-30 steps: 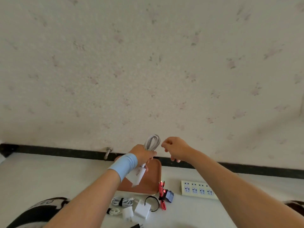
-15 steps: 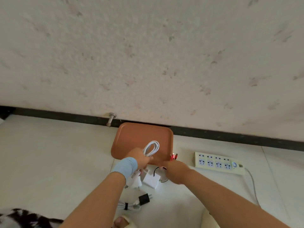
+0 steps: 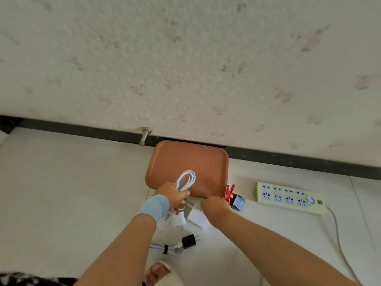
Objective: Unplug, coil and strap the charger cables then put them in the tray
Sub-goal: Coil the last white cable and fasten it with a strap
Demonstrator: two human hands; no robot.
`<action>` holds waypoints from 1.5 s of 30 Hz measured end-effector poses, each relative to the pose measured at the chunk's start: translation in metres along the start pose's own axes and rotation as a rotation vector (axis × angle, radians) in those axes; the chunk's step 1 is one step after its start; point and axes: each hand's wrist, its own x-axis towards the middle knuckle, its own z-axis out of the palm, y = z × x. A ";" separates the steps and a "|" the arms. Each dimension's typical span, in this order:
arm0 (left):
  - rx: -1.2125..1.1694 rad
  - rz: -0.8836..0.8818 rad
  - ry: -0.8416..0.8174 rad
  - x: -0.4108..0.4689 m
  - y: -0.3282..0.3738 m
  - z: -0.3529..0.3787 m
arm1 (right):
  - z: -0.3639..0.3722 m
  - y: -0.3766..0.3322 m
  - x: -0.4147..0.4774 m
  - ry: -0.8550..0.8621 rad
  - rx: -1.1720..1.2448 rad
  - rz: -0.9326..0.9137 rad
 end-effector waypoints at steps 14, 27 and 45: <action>-0.190 0.111 0.025 -0.075 0.075 -0.018 | -0.110 0.016 -0.086 0.330 0.263 0.032; -0.002 0.524 0.124 -0.226 0.186 -0.058 | -0.219 0.036 -0.249 0.606 0.731 -0.105; -0.283 0.666 -0.043 -0.273 0.238 -0.077 | -0.289 0.067 -0.339 0.730 1.067 -0.031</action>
